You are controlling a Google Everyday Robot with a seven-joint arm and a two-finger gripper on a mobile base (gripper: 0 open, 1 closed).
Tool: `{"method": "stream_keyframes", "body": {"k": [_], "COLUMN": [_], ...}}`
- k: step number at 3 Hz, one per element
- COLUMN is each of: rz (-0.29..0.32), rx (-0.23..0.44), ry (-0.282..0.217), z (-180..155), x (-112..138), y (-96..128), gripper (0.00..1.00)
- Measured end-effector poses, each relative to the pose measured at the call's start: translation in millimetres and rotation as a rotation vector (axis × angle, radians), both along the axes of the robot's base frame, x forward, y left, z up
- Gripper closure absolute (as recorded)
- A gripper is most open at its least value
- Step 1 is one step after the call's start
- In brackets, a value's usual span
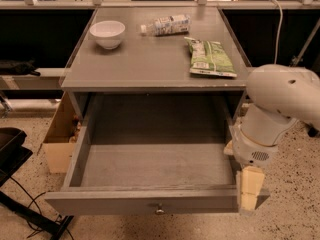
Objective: Open top drawer
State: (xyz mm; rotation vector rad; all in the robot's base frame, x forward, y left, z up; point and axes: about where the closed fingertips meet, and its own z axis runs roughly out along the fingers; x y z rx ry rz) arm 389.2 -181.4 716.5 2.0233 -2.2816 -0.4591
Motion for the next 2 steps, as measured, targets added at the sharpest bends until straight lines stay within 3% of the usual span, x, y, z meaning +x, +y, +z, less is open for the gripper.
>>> {"method": "stream_keyframes", "body": {"k": [1, 2], "rz": [0.034, 0.084], "rx": [0.002, 0.010], "ry": [-0.102, -0.182], "z": [71.5, 122.2], "x": [5.6, -2.7], "y": [-12.8, -22.0], "gripper": [0.00, 0.00]}}
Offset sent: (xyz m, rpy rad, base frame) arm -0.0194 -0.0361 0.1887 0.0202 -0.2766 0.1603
